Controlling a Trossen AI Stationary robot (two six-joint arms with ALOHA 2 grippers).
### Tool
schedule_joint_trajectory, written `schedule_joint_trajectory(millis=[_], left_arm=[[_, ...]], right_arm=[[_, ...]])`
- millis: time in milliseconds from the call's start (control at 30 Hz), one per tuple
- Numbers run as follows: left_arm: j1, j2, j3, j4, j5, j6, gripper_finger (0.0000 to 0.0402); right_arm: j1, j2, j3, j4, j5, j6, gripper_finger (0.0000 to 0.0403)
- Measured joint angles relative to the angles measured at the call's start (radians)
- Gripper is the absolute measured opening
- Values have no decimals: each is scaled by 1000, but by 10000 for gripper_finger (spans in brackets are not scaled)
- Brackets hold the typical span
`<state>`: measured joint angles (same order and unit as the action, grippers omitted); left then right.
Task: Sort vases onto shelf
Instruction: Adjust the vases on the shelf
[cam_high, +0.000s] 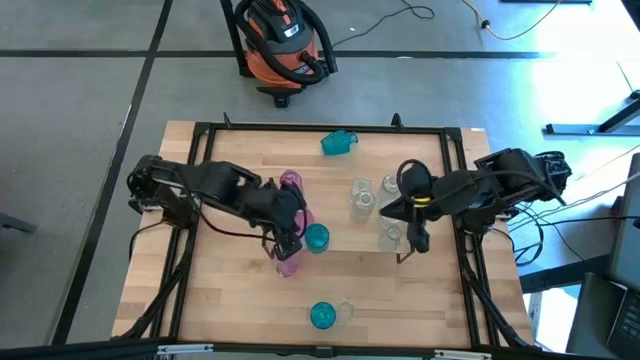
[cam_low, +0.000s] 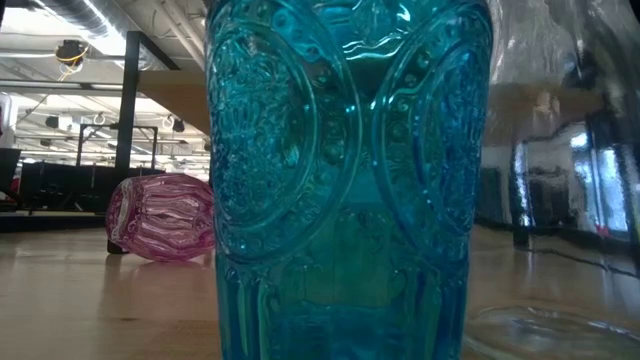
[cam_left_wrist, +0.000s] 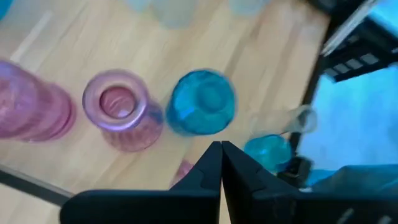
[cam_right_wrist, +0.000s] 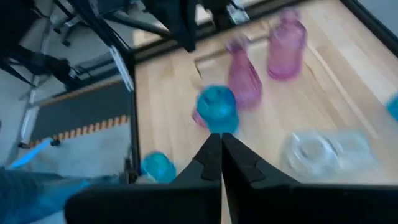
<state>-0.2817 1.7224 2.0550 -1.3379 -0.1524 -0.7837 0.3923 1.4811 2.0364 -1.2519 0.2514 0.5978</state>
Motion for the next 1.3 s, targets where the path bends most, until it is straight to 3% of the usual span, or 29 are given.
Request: schedule_joint_trajectory(millis=[67, 200, 467, 900, 1300], left_arm=[[0, -1, 41, -13, -1, -1, 0], [-2, -1, 85, -30, -33, -3, 0], [-2, -1, 88, -243, -85, -48, 0], [19, -12, -135, -209, -40, -46, 0], [27, -12, -154, -154, -40, -35, 0]], right_arm=[[0, 7, -19, 77, -15, -40, 0], [-43, 52, -68, 265, -144, -133, 0], [-196, 230, -96, 306, -250, -240, 0], [-311, 371, -95, 339, -355, -311, 0], [-349, 395, -95, 462, -401, -318, 0]])
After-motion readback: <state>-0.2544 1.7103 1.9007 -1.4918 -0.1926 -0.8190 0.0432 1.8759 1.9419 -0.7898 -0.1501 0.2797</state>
